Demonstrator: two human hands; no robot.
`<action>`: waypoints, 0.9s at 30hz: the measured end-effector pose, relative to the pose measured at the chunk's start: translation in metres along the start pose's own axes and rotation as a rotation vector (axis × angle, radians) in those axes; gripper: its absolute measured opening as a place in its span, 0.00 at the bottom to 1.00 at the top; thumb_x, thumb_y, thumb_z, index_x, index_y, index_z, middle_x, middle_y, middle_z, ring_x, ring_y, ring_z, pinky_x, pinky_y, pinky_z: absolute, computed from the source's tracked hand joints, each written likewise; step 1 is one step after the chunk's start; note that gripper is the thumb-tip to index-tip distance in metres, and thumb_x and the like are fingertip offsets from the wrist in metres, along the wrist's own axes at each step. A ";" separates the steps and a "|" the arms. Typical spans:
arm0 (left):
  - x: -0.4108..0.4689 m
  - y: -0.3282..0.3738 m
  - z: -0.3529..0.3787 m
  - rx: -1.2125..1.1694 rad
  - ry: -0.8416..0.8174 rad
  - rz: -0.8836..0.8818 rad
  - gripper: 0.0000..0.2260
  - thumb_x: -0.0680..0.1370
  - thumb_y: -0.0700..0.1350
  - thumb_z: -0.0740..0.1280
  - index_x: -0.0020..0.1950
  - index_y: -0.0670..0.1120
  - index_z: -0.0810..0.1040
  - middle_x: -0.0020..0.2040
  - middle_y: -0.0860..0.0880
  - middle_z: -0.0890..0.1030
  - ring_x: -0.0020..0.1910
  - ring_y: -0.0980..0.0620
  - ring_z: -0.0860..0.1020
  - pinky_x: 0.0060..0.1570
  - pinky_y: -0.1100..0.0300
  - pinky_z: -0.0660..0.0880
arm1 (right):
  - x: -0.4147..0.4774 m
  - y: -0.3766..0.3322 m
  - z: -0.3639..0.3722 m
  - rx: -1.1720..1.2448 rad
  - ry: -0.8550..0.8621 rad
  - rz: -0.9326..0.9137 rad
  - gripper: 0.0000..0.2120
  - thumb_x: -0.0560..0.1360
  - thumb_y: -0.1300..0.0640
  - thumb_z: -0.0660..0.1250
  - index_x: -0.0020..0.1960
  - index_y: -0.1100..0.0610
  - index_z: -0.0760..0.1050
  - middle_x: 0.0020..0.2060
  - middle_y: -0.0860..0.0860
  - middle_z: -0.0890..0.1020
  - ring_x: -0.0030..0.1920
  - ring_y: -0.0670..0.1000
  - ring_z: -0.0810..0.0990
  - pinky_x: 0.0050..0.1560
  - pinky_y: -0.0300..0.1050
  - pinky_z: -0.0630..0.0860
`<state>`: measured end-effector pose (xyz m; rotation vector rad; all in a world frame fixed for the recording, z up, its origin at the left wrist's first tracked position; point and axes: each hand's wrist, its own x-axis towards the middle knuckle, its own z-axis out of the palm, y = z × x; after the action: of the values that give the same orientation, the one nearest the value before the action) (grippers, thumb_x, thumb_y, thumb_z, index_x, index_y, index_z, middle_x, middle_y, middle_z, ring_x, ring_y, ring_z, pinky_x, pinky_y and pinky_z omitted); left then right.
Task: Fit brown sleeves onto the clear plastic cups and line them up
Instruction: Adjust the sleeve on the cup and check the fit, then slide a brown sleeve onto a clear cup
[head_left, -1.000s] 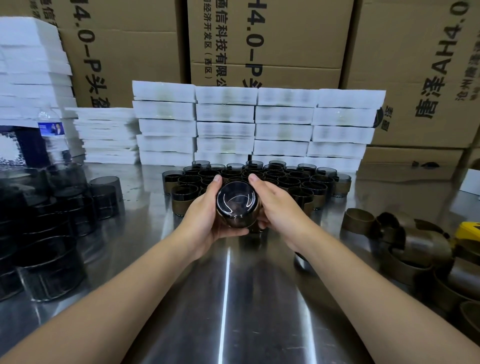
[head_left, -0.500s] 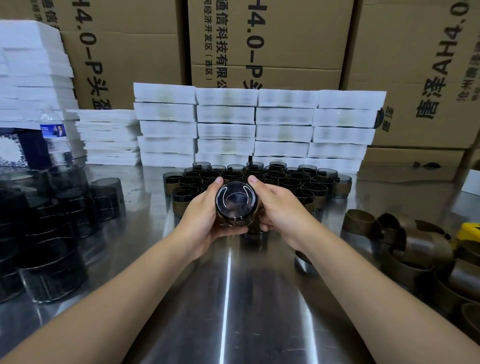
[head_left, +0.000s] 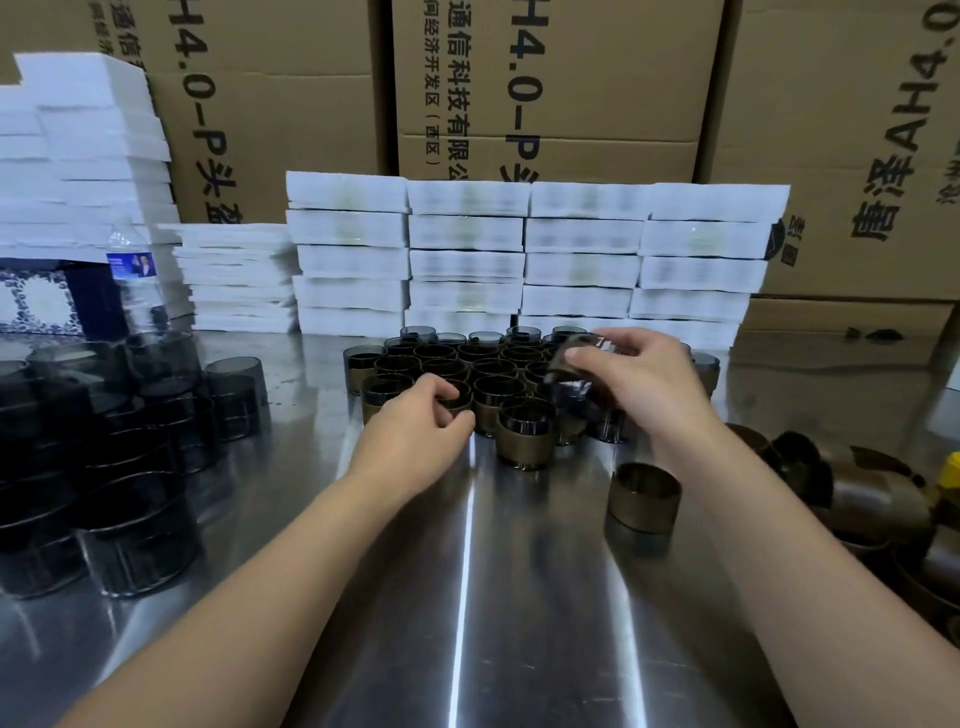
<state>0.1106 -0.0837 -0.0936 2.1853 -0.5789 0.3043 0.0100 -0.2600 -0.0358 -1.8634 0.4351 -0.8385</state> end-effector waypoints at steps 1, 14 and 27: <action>-0.002 0.000 -0.003 0.169 -0.024 0.021 0.10 0.75 0.54 0.66 0.56 0.55 0.74 0.44 0.58 0.79 0.46 0.55 0.77 0.43 0.59 0.71 | 0.004 0.003 -0.007 -0.219 0.099 -0.041 0.11 0.68 0.48 0.73 0.49 0.49 0.80 0.39 0.44 0.80 0.41 0.49 0.78 0.40 0.41 0.73; -0.041 -0.017 -0.138 0.732 -0.136 -0.359 0.12 0.74 0.54 0.68 0.39 0.48 0.71 0.38 0.48 0.76 0.43 0.45 0.77 0.50 0.52 0.76 | 0.016 0.019 -0.014 -0.882 -0.081 0.099 0.10 0.71 0.50 0.71 0.41 0.57 0.79 0.35 0.52 0.81 0.40 0.55 0.79 0.34 0.42 0.69; -0.064 0.016 -0.072 0.610 -0.568 -0.087 0.17 0.76 0.58 0.63 0.63 0.54 0.69 0.59 0.53 0.75 0.58 0.52 0.75 0.56 0.59 0.71 | 0.014 0.026 -0.008 -0.856 -0.159 0.116 0.09 0.72 0.51 0.69 0.46 0.56 0.79 0.38 0.55 0.82 0.44 0.56 0.82 0.46 0.47 0.79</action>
<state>0.0455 -0.0165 -0.0640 2.9043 -0.7644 -0.2376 0.0155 -0.2850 -0.0519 -2.6245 0.8859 -0.4317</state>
